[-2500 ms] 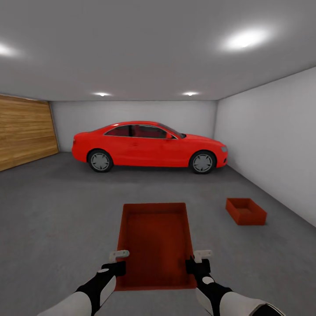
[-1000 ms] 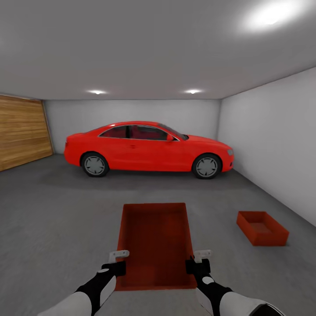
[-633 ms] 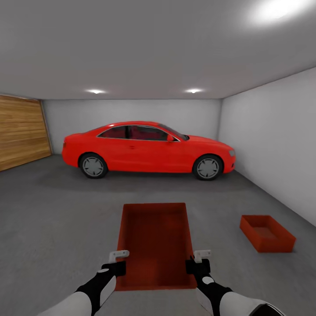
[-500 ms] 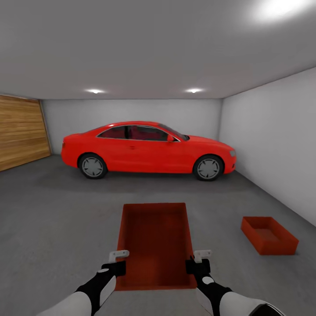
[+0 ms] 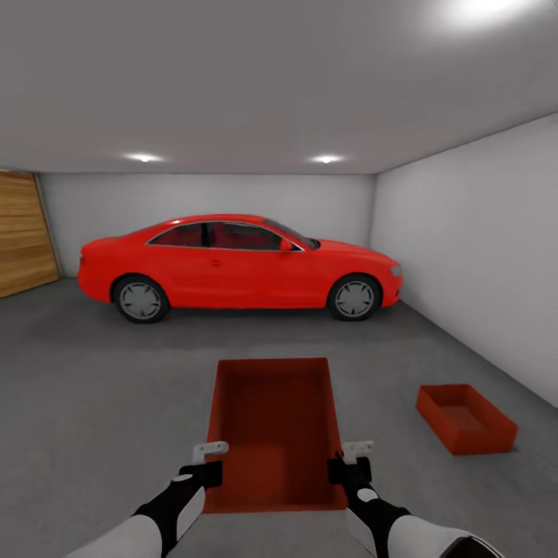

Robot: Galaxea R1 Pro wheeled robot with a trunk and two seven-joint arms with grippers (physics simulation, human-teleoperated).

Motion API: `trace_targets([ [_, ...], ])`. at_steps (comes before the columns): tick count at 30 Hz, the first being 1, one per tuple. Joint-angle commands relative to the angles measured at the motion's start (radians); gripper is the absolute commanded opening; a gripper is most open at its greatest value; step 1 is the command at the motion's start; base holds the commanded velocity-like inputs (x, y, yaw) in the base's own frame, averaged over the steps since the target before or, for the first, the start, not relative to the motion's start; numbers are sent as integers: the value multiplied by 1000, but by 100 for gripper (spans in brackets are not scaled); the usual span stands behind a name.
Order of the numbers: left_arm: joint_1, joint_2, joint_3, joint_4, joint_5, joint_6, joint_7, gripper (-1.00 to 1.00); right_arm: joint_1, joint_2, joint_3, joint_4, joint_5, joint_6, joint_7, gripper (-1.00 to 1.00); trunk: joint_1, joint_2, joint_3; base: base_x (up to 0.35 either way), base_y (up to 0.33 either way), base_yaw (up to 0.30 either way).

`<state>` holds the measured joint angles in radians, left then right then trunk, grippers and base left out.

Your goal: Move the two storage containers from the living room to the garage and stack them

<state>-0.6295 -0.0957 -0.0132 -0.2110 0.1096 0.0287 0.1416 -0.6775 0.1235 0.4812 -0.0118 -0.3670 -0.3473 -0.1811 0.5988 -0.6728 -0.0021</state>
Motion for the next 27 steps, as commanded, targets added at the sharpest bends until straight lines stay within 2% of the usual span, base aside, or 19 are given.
trace_targets([
  [1, 1, 7, 16, -5, -10, 3, 11, -100, 0, 1, -59, 0, 6, 2, 1, -100, 1, 0, 0, 321, 139, -278],
  [27, 1, 8, 17, -5, -10, 4, 9, -100, 0, 1, -59, 0, 6, 2, 2, -100, 1, 0, 0, 321, 169, -282],
])
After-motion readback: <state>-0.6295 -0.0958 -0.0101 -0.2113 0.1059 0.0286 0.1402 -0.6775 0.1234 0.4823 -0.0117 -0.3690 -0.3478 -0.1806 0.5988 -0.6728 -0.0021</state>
